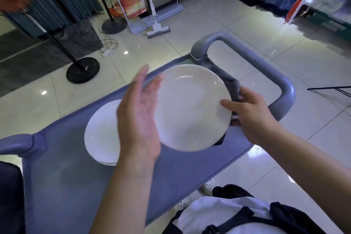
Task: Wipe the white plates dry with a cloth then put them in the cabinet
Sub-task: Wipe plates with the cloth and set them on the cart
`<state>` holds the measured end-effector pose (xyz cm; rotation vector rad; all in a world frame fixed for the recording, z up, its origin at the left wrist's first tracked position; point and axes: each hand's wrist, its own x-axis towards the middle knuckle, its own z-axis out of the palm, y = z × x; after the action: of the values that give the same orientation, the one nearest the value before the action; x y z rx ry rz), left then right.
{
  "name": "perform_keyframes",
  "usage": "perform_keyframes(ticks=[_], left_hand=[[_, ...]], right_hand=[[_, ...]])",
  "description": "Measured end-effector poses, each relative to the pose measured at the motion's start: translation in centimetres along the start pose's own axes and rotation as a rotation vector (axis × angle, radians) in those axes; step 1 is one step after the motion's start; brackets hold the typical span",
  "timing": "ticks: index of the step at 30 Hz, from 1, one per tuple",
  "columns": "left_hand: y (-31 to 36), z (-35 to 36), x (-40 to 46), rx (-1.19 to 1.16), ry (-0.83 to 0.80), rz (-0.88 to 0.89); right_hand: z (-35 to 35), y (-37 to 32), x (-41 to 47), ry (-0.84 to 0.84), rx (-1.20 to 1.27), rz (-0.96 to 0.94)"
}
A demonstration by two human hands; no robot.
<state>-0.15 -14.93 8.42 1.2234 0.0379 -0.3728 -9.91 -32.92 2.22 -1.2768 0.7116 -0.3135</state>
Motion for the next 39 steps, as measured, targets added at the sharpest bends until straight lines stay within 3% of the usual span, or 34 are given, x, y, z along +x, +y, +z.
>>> perform_keyframes(ticks=[2, 4, 7, 10, 15, 17, 19, 21, 23, 26, 32, 35, 37, 39], left_hand=[[-0.1, -2.0, 0.0, 0.109, 0.121, 0.156], [-0.9, -4.2, -0.1, 0.208, 0.129, 0.136], [-3.1, -5.7, -1.5, 0.090, -0.187, -0.187], [-4.7, -4.6, -3.4, 0.021, -0.461, -0.244], [-5.7, -3.6, -3.7, 0.045, -0.234, -0.184], [-5.8, -3.5, -3.9, 0.031, -0.189, -0.157], [-5.8, -3.7, -4.2, 0.021, -0.162, -0.142], [-5.6, -3.8, -4.3, 0.017, -0.160, -0.134], [-5.4, -3.7, -4.4, 0.026, -0.168, -0.126], [-5.2, -3.7, -4.4, 0.002, -0.162, -0.103], [-4.7, -6.0, -3.3, 0.013, -0.082, -0.050], [-5.1, -7.1, -2.6, 0.040, -0.060, -0.032], [-5.4, -7.8, -2.3, 0.023, -0.040, -0.041], [-5.5, -8.5, -2.0, -0.026, -0.033, -0.062]], right_hand=[[-1.4, 1.0, 0.7, -0.006, 0.159, 0.199], [-2.4, 2.0, 0.7, -0.028, 0.264, 0.320], [-2.8, 3.1, 0.5, -0.085, 0.357, 0.419], [-2.5, 3.5, 0.6, -0.102, 0.378, 0.455], [-2.4, 3.7, 1.1, -0.073, 0.261, 0.426], [-2.2, 3.3, 1.6, 0.007, 0.116, 0.285], [-1.6, 2.1, 2.4, 0.079, -0.036, -0.020], [-0.7, 0.3, 3.5, -0.009, -0.244, -0.421], [0.7, -0.8, 4.9, -0.159, -0.618, -0.722], [3.6, -0.7, 5.7, -0.262, -0.971, -0.866], [4.4, 1.9, 2.8, -0.723, -0.772, -0.666], [3.8, 2.6, 0.3, -0.929, -0.485, -0.263], [2.8, 1.8, -0.1, -0.928, -0.372, 0.004], [1.9, 0.1, 0.1, -0.847, -0.334, 0.096]])
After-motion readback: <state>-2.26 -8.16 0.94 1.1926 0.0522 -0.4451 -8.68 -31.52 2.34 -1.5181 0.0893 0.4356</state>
